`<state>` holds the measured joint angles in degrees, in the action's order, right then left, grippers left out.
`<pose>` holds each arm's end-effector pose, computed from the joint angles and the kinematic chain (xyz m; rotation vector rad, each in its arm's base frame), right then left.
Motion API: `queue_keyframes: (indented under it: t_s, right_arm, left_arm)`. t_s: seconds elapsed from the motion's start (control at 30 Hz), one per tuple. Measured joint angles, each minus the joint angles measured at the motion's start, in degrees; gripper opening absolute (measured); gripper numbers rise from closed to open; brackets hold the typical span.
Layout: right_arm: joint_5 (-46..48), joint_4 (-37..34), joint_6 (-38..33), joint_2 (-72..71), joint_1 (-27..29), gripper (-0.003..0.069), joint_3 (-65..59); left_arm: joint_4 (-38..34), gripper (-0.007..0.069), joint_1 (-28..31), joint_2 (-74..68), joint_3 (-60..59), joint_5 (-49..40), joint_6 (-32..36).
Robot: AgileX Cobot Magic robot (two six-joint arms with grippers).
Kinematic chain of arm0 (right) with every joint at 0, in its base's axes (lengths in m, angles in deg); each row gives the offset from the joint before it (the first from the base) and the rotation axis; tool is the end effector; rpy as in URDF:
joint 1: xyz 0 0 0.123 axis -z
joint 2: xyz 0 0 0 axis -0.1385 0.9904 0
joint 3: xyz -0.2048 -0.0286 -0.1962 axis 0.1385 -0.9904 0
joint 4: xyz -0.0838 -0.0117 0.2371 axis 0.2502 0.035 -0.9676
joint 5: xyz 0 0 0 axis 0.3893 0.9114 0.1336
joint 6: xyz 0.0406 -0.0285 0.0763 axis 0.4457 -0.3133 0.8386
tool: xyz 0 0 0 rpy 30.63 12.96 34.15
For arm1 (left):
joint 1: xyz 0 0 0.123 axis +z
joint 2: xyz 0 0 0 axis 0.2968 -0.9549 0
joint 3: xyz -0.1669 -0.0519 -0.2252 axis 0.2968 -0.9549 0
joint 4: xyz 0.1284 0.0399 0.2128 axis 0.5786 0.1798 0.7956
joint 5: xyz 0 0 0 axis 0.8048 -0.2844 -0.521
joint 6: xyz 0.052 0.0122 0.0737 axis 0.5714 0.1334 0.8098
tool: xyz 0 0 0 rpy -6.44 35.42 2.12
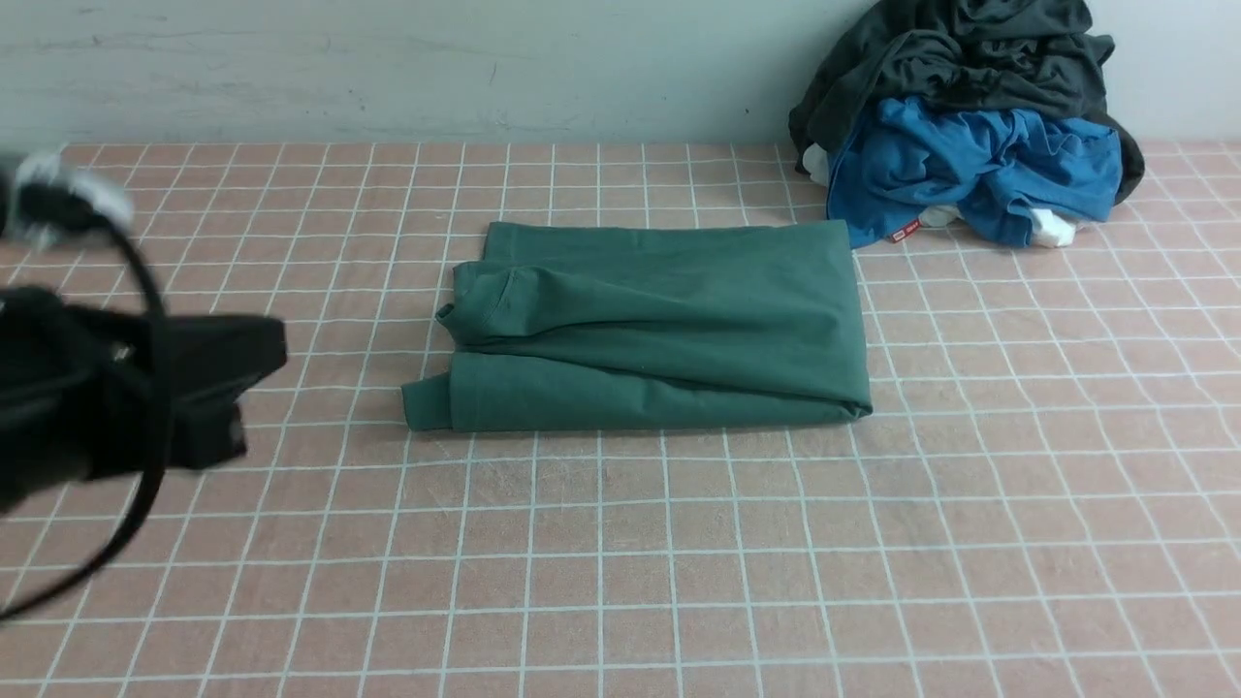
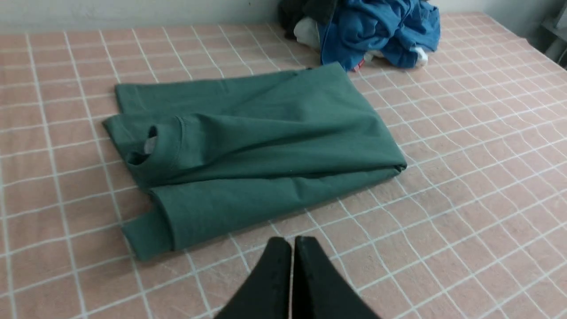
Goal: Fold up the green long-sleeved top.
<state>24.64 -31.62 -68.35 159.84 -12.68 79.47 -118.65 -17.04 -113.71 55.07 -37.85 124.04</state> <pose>0.3841 0.1443 0.4371 -0.7575 2.2326 0.0252 0.1873 -0.0443 0.3353 0.2953 1.9730 -0.5352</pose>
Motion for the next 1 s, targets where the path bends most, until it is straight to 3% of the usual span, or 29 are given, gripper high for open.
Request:
queue_keyframes:
  t_s: [0.1, 0.13, 0.23, 0.4, 0.6, 1.0]
  right_arm:
    - [-0.09, -7.34, -0.49, -0.12, 4.63, -0.001, -4.33]
    - [-1.13, -13.85, -2.43, -0.12, 7.19, -0.001, -10.38]
    - [-4.06, -20.25, -6.11, -0.12, 8.17, -0.001, -17.82]
    - [-19.13, -32.0, -14.86, 0.39, 8.12, -0.001, -35.44]
    - [-31.09, -36.28, -20.38, 2.08, 7.63, -0.001, -42.88]
    - [-37.71, -36.57, -28.33, 14.0, 2.42, -0.001, -43.07]
  left_arm:
    - [-0.06, -0.0003, -0.13, -11.76, 7.34, -2.14, -0.11]
    - [-0.11, -0.0003, -0.89, -20.91, 13.44, -2.87, -0.11]
    - [-0.06, -0.0003, -2.64, -29.72, 19.49, -2.87, 0.12]
    - [2.42, -0.0003, -8.95, -47.87, 33.11, -2.07, 1.09]
    - [6.02, -0.0003, -12.35, -58.81, 42.13, 5.25, 1.09]
    - [13.31, -0.0003, -13.32, -71.09, 47.69, 16.27, 1.41]
